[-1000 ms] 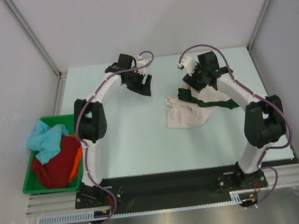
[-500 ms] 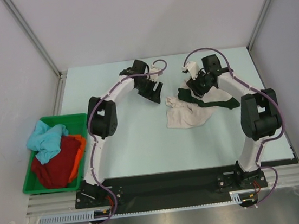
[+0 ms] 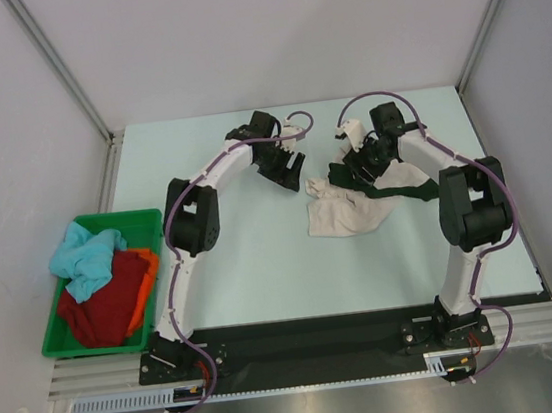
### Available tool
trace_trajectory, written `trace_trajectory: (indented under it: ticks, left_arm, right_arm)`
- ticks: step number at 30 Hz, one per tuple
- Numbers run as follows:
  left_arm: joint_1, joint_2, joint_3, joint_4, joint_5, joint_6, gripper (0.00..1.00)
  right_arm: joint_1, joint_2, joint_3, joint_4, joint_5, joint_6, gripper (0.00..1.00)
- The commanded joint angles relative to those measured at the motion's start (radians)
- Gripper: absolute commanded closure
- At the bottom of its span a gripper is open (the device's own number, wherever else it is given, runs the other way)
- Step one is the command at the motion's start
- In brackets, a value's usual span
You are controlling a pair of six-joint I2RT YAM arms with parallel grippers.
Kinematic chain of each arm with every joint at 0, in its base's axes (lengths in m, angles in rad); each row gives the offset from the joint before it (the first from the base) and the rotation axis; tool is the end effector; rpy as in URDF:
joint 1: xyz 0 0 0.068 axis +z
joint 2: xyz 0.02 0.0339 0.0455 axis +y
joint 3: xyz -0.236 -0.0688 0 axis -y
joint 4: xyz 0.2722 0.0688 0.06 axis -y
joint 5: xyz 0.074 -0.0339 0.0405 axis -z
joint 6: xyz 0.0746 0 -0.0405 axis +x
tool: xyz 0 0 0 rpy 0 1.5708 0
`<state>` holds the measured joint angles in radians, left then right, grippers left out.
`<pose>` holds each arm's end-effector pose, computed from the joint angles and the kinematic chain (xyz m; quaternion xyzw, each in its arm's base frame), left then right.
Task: Fold and stack the t-shirts
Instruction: Flatten the tshirt out
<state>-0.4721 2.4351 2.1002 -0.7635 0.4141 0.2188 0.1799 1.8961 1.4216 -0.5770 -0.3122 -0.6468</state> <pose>0.4682 -0.2728 0.1072 0.3675 0.8790 -0.2272 0.2019 0.4258 0.1007 0.1402 -0.4200 0.8583 0.0875 0.2815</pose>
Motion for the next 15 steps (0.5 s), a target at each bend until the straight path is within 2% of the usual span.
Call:
trace_trajectory:
  ticks: [1, 8, 15]
  left_arm:
    - [-0.005, -0.013, 0.029, 0.015, -0.001, 0.010, 0.20]
    - [-0.003, -0.019, 0.014, 0.013, -0.008, 0.011, 0.20]
    - [-0.005, -0.027, 0.012, 0.013, -0.021, 0.014, 0.20]
  right_arm:
    - [0.012, -0.090, 0.013, -0.018, -0.025, -0.007, 0.37]
    - [0.050, -0.153, -0.050, -0.027, -0.028, -0.022, 0.39]
    - [0.056, -0.118, -0.070, -0.029, -0.021, -0.017, 0.41]
